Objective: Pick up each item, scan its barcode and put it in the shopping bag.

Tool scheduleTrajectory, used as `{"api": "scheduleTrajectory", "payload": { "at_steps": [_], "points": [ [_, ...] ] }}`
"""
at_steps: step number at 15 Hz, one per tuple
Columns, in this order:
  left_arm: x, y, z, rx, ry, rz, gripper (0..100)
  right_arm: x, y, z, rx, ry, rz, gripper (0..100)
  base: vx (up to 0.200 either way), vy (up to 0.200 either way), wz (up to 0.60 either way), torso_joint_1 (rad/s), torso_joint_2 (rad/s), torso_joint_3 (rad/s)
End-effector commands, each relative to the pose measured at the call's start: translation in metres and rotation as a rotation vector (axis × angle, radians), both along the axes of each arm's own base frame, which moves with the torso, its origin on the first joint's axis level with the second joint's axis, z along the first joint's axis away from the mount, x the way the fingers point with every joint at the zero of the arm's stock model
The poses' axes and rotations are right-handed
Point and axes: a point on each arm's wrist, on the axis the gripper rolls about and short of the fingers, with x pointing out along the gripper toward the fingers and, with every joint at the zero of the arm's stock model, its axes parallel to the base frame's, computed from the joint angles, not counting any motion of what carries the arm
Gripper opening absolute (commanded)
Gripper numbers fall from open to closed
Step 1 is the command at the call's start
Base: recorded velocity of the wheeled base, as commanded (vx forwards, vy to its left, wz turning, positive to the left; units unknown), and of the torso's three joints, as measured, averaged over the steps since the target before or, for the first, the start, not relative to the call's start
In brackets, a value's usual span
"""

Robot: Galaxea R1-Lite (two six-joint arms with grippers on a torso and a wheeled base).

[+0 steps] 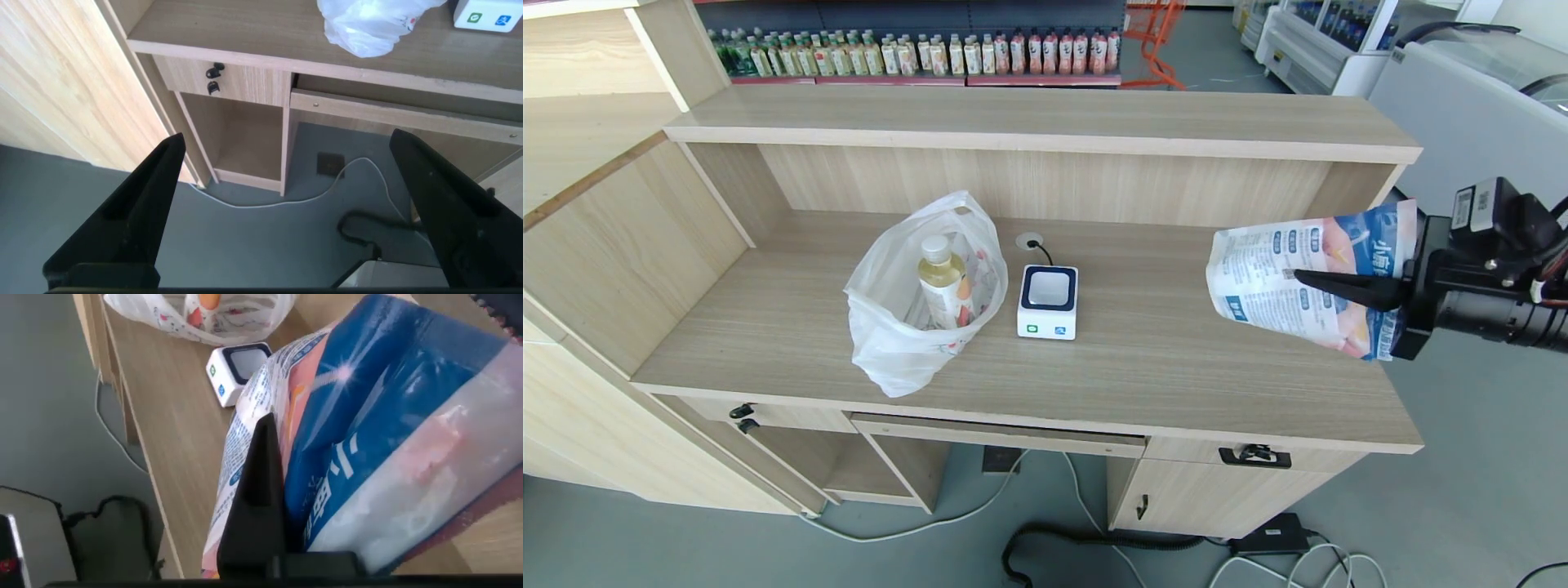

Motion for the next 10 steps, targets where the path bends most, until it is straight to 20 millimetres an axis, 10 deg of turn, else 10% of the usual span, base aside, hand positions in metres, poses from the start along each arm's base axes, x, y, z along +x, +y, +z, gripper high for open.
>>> {"api": "scheduleTrajectory", "payload": {
  "at_steps": [1,10],
  "points": [
    [0.000,0.000,0.000,0.000,0.000,0.001,100,0.009,-0.007,-0.006,-0.006,-0.030,-0.068,0,0.000,0.000,0.00,0.000,0.00,0.000],
    [0.000,0.000,0.000,0.000,0.000,0.001,100,0.000,-0.015,-0.022,-0.004,-0.026,-0.094,0,0.000,0.000,0.00,0.000,0.00,0.000]
  ]
}}
